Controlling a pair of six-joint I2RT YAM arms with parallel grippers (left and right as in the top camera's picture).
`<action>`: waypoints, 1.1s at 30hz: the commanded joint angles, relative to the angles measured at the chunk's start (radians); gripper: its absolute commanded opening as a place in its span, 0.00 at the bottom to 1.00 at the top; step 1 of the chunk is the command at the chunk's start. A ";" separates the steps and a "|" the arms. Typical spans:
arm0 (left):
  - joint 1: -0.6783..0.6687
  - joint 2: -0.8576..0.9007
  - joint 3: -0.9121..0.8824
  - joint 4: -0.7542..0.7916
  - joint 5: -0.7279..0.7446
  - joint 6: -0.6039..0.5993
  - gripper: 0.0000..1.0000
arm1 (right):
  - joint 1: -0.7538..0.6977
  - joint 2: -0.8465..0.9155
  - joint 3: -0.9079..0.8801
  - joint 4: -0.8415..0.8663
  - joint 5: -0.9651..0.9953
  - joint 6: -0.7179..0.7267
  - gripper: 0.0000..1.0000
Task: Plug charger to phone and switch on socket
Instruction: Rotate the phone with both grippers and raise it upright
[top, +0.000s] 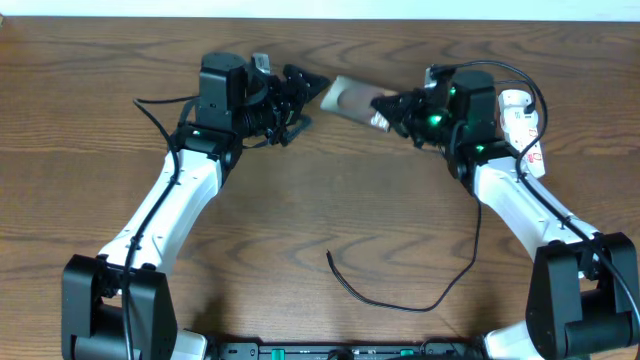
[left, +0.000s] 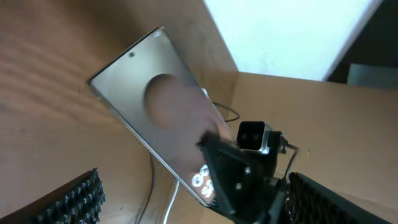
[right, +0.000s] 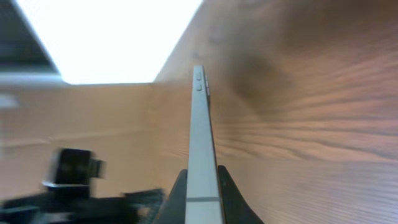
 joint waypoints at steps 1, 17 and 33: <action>0.003 -0.019 0.015 0.045 -0.019 0.045 0.92 | 0.002 -0.007 0.016 0.080 -0.053 0.275 0.01; 0.002 -0.019 -0.045 0.315 -0.124 -0.039 0.96 | 0.010 -0.007 0.016 0.366 -0.057 0.468 0.01; 0.002 -0.019 -0.045 0.459 -0.174 -0.227 0.99 | 0.107 -0.007 0.016 0.414 -0.070 0.467 0.01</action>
